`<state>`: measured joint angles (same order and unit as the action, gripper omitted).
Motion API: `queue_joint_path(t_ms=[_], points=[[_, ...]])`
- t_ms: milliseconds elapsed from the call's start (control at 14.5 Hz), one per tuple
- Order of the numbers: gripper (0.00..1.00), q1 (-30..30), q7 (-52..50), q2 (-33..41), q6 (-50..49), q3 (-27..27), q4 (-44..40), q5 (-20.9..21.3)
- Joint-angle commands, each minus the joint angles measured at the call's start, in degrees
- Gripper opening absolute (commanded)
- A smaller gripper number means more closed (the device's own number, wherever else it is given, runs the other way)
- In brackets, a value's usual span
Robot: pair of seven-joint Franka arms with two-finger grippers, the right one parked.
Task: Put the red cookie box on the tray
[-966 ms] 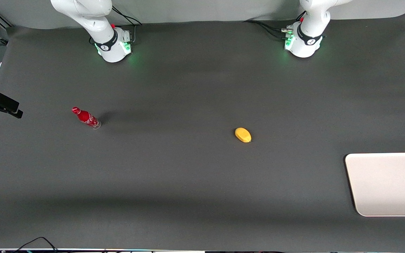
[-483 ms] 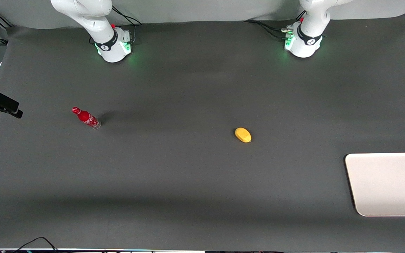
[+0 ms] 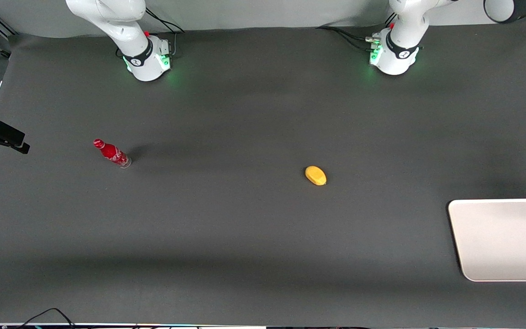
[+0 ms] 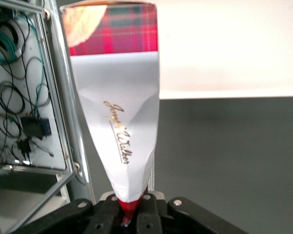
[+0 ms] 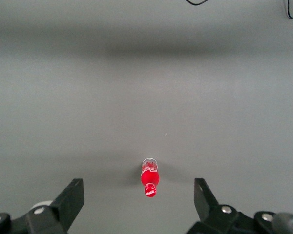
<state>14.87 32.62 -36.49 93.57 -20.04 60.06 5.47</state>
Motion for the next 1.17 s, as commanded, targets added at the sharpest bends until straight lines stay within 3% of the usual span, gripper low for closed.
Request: queue_joint_path(t_ms=[0, 276, 1103], points=[[0.0, 0.87, 1.56, -6.82, 4.86, -0.53, -4.07, -5.19], [0.0, 1.31, 1.74, -11.13, 7.93, 0.0, -4.25, -8.8], [0.0, 3.15, 1.83, -20.98, 24.29, 1.76, -4.25, -10.3]])
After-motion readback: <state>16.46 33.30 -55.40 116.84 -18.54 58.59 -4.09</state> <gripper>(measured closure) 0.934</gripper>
